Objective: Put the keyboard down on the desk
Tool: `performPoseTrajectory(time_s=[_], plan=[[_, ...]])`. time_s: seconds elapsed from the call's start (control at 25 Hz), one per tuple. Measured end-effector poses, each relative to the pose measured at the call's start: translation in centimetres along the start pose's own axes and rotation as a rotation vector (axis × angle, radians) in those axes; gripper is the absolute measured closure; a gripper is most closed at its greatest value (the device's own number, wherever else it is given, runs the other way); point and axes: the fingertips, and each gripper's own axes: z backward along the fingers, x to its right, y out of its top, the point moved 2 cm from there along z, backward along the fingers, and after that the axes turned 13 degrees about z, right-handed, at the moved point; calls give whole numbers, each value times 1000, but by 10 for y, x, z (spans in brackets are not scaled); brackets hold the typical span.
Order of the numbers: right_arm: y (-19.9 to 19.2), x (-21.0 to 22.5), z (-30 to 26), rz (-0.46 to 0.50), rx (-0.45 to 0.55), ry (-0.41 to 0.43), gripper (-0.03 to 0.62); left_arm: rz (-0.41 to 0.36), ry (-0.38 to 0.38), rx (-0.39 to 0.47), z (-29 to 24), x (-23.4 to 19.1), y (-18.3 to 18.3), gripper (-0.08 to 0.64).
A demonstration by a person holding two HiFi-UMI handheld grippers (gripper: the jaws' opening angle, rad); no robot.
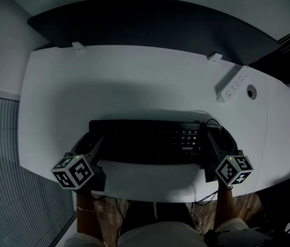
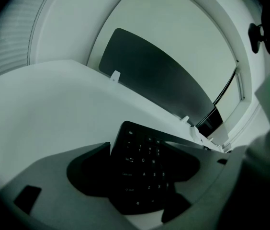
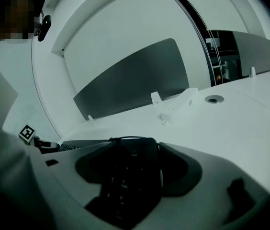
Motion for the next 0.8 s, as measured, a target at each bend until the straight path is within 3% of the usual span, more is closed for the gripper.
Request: performPoseTrajectory(time_s=[0.48, 0.8], plan=[[-8, 3, -15, -32, -86, 6, 337, -59, 97, -8, -10, -6, -2, 227], [-11, 6, -19, -42, -128, -6, 337, -55, 134, -23, -16, -10, -6, 227]])
